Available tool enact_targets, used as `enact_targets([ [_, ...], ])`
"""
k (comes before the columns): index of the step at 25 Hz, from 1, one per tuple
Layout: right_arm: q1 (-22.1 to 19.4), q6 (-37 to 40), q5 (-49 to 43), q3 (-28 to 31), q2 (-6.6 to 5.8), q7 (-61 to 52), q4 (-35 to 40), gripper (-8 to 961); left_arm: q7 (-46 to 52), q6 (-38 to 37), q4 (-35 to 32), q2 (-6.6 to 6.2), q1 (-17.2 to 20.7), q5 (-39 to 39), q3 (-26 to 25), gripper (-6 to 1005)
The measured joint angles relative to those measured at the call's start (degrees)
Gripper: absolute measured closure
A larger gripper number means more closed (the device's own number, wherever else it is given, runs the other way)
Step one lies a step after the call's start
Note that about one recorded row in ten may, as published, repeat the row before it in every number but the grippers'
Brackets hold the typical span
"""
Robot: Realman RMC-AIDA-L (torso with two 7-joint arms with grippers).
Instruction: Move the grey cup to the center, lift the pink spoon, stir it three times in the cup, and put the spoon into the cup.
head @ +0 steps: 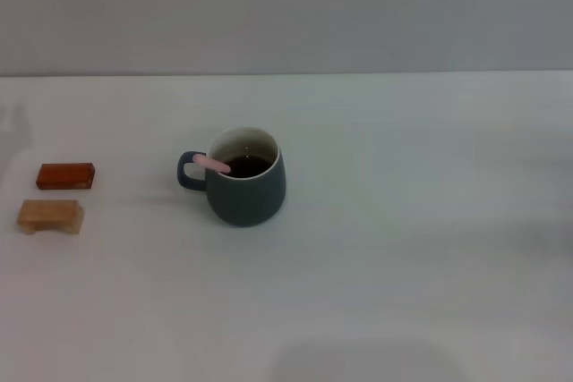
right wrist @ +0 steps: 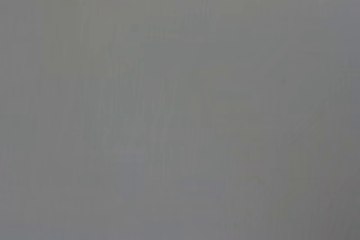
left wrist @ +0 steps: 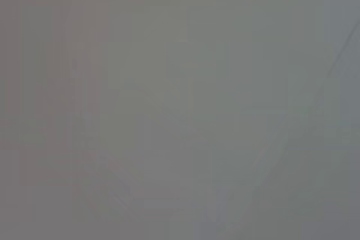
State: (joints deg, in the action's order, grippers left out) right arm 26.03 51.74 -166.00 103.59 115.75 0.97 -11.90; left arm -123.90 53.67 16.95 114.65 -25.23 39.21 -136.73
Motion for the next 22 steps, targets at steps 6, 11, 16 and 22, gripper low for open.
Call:
enact_targets([
  [6,0.5,-0.2,0.1,0.4,0.08,0.0,0.3,322,9.3,2.5,0.7,-1.67,1.0,0.1,5.7,753],
  [11,0.8,-0.7,0.1,0.6,0.26,0.0,0.3,323,20.2,12.3,1.2,-5.64,1.4,1.1,15.4,788],
  [16,1.2,-1.6,0.1,0.6,0.44,0.0,0.4,323,22.6,17.6,3.7,-7.29,1.8,4.0,18.6,851],
  [22,1.4,-2.0,0.1,0.6,0.73,0.0,0.4,323,23.6,23.9,15.7,-7.97,3.9,21.0,19.2,855],
])
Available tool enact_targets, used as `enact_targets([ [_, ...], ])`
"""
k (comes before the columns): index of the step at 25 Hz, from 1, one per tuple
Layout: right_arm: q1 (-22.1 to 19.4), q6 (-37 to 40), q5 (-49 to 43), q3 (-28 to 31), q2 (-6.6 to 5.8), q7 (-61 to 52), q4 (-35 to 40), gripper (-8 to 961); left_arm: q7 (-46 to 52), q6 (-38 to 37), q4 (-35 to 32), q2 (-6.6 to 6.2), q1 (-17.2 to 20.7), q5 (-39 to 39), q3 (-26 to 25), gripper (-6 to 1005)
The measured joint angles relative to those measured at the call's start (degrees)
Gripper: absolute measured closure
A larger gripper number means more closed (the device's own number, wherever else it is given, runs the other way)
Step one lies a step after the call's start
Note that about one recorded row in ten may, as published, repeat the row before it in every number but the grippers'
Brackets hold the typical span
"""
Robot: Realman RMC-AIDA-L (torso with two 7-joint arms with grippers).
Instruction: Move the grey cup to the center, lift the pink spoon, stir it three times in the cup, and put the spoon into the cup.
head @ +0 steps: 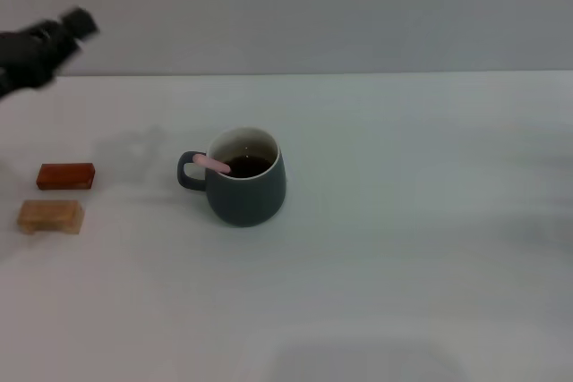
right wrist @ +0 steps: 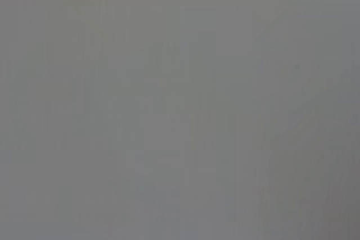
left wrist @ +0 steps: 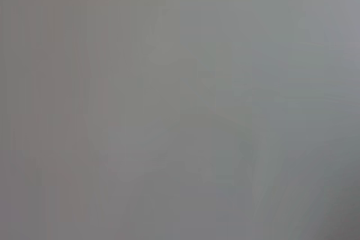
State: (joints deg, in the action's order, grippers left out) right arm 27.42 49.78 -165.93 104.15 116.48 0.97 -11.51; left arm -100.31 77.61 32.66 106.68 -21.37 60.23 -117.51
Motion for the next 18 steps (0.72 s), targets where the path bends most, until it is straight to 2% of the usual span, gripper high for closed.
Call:
enact_targets([
  [10,0.7,-2.5,0.0,0.0,0.37,0.0,-0.3,324,1.3,-0.5,12.7,1.20,1.2,16.7,-0.6,865],
  [11,0.8,-3.0,-0.1,0.0,0.38,0.0,-0.3,324,2.1,-0.7,17.5,1.90,2.3,20.0,-1.5,866],
  [12,0.9,-3.4,-0.1,0.0,0.38,0.0,-0.4,324,2.1,-0.7,17.5,1.90,2.3,20.0,-1.5,867],
  [14,1.0,-4.0,-0.1,0.0,0.41,0.0,-0.4,324,3.1,-0.9,23.1,3.17,3.2,24.9,-3.3,869],
  [15,1.1,-4.2,-0.1,0.0,0.45,0.0,-0.4,324,3.1,-0.9,23.1,3.17,3.2,24.9,-3.3,870],
  [16,1.1,-4.6,-0.1,0.1,0.69,0.0,-0.4,324,3.7,-1.0,26.1,4.10,3.6,28.0,-4.8,871],
  [17,1.1,-4.6,-0.1,0.1,0.69,0.0,-0.4,324,3.7,-1.0,26.1,4.10,3.6,28.0,-4.8,872],
  [18,1.2,-4.8,-0.1,0.3,0.84,0.0,-0.5,323,4.9,-1.5,30.6,5.88,3.8,33.8,-7.2,873],
])
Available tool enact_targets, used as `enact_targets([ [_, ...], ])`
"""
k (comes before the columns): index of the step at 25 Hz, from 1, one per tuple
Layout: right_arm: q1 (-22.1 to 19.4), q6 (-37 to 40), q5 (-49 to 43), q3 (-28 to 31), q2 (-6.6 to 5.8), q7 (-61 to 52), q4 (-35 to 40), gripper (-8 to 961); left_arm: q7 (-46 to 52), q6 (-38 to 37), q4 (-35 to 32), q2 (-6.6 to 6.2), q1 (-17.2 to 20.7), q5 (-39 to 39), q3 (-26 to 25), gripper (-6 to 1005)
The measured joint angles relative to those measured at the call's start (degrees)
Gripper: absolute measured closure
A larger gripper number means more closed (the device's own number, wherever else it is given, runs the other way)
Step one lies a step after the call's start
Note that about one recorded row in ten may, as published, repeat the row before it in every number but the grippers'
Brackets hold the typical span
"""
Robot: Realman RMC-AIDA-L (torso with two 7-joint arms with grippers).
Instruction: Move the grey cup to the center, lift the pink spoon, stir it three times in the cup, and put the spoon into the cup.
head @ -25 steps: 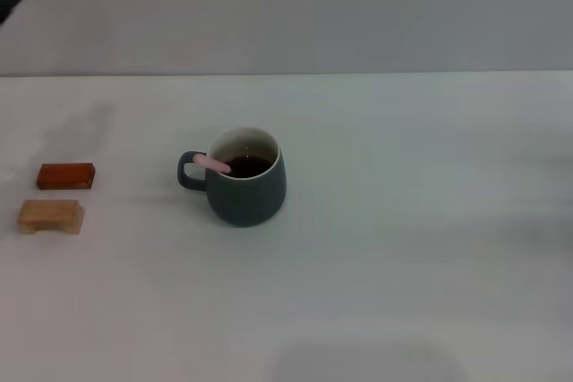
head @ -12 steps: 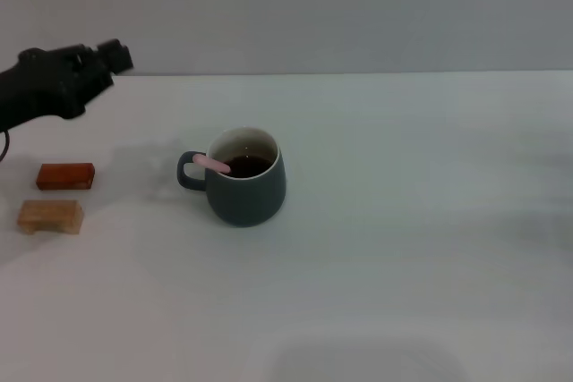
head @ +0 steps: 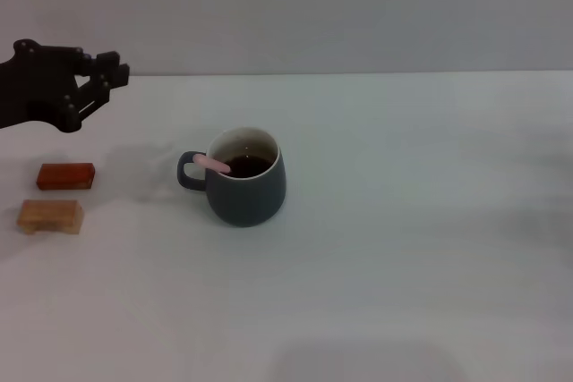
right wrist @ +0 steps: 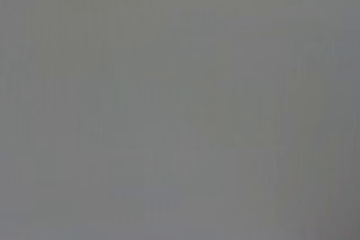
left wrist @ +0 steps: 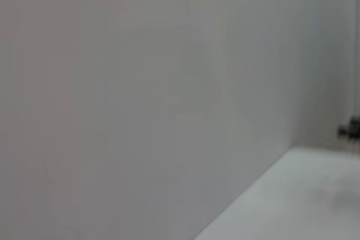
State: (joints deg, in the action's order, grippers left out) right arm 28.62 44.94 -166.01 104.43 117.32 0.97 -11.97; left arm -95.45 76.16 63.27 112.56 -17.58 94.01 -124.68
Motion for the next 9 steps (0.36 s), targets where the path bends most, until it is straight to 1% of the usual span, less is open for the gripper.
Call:
enact_targets([
  [2,0.2,-0.5,0.0,0.3,0.23,0.0,-0.1,323,1.5,-0.9,4.0,1.79,-0.4,7.1,-2.1,875],
  [3,0.3,-0.6,0.0,0.4,0.37,0.0,-0.1,323,1.5,-0.9,4.0,1.79,-0.4,7.1,-2.1,876],
  [4,0.4,-0.7,0.0,0.5,0.50,0.0,-0.1,322,2.4,-4.4,7.1,4.16,-1.2,15.6,-3.2,877],
  [5,0.5,-0.8,0.0,0.6,0.63,0.0,-0.1,322,2.7,-6.5,7.9,4.81,-1.4,18.6,-3.2,878],
  [7,0.6,-0.8,0.0,0.9,0.89,0.0,-0.1,322,3.2,-9.5,8.5,5.28,-1.6,22.2,-2.4,880],
  [8,0.7,-0.8,0.0,1.1,1.01,0.0,-0.2,322,3.2,-9.5,8.5,5.28,-1.6,22.2,-2.4,881],
  [9,0.7,-0.8,0.0,1.1,1.01,0.0,-0.2,322,4.2,-13.0,8.4,5.29,-1.8,25.4,-1.3,882],
])
